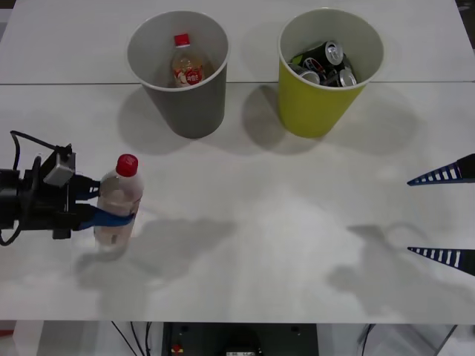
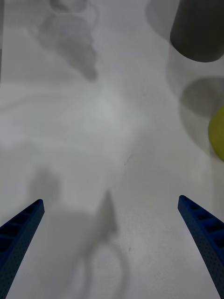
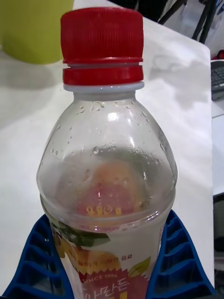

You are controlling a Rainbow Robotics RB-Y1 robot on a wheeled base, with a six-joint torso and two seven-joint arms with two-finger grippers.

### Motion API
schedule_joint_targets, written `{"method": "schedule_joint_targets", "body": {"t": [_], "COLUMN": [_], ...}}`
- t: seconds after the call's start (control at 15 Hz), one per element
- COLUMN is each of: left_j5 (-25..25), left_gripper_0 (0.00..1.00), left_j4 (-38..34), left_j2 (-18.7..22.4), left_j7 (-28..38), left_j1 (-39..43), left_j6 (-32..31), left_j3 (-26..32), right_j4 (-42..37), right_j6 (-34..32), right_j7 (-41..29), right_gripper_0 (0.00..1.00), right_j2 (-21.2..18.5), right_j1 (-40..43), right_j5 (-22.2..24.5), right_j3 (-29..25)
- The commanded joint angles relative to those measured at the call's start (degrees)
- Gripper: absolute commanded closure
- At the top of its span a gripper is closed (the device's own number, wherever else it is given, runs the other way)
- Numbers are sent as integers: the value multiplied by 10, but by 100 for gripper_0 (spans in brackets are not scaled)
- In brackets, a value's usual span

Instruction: Put the can into the green bin and the plastic bottle into the gray bin

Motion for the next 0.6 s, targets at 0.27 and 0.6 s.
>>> {"method": "schedule_joint_targets", "body": {"t": [0.27,0.6], "left_j5": [-67,-118], "left_gripper_0": [100,100], "left_j4": [-43,-45], "left_j2": [108,129], "left_j7": [216,414], "left_j1": [-79,-230], "left_j6": [-95,-185], "left_j3": [43,34], "right_j4": [0,0], "right_j6": [0,0], "right_j7": [0,0], "right_gripper_0": [0,0], "right_j2": [0,0], "right_j1": [0,0], "right_j5": [0,0], "right_j3": [0,0]}}
